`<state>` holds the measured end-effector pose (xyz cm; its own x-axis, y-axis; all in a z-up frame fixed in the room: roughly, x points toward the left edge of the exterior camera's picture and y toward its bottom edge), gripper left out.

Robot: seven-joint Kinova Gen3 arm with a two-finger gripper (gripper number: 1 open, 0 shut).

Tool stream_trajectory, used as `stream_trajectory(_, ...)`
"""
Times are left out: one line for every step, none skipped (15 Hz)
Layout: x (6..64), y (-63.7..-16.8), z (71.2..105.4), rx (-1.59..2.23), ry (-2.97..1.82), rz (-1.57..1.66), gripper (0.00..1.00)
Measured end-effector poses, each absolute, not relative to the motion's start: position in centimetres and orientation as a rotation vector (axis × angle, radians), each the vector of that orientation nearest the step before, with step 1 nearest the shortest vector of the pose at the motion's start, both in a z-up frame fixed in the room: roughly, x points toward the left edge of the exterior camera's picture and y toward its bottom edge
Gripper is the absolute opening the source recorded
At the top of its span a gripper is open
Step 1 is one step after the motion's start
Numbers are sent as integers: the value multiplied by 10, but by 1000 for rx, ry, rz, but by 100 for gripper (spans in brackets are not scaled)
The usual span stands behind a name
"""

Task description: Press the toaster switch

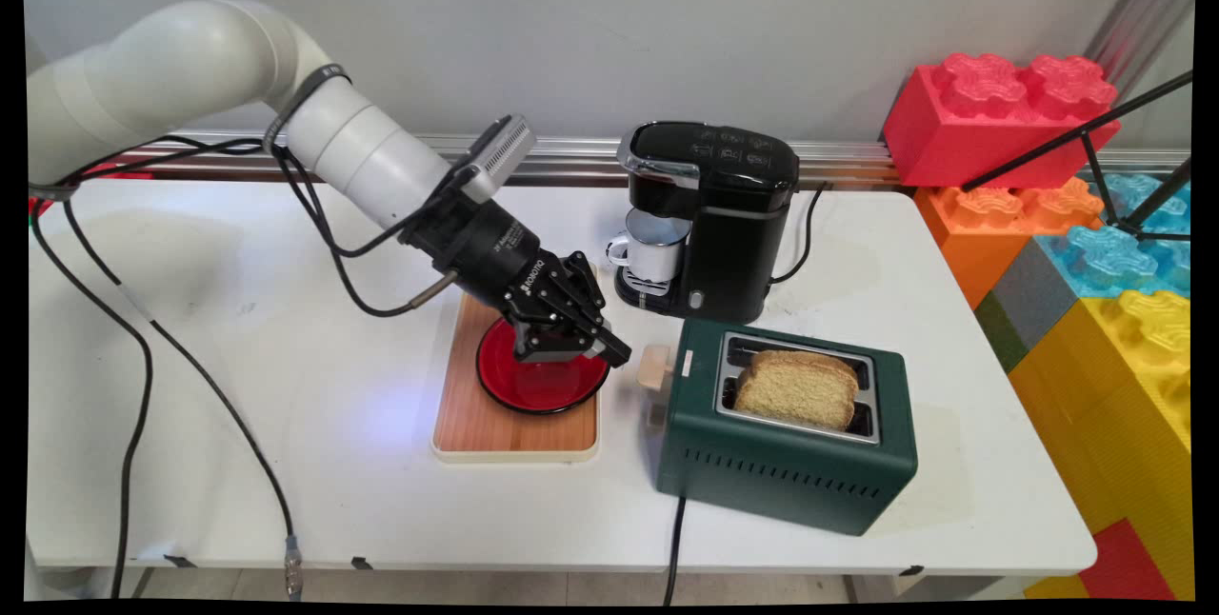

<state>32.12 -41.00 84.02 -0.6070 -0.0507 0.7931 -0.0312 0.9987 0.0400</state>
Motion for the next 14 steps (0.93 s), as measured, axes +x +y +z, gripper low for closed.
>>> stream_trajectory(319,-411,838,59,-2217,-22,0)
stream_trajectory(318,-412,836,61,-2213,-17,0)
stream_trajectory(316,-413,833,63,-2209,-13,0)
stream_trajectory(314,-415,831,66,-2206,-7,0)
stream_trajectory(312,-416,829,70,-2204,-2,0)
stream_trajectory(311,-416,827,72,-2203,1,0)
stream_trajectory(310,-417,825,75,-2202,5,0)
stream_trajectory(308,-419,823,79,-2201,10,0)
stream_trajectory(307,-420,820,83,-2200,14,0)
stream_trajectory(306,-421,819,86,-2199,18,0)
stream_trajectory(305,-422,817,90,-2198,20,0)
stream_trajectory(303,-422,815,94,-2197,22,0)
stream_trajectory(303,-423,813,98,-2196,23,0)
stream_trajectory(302,-423,811,101,-2194,23,0)
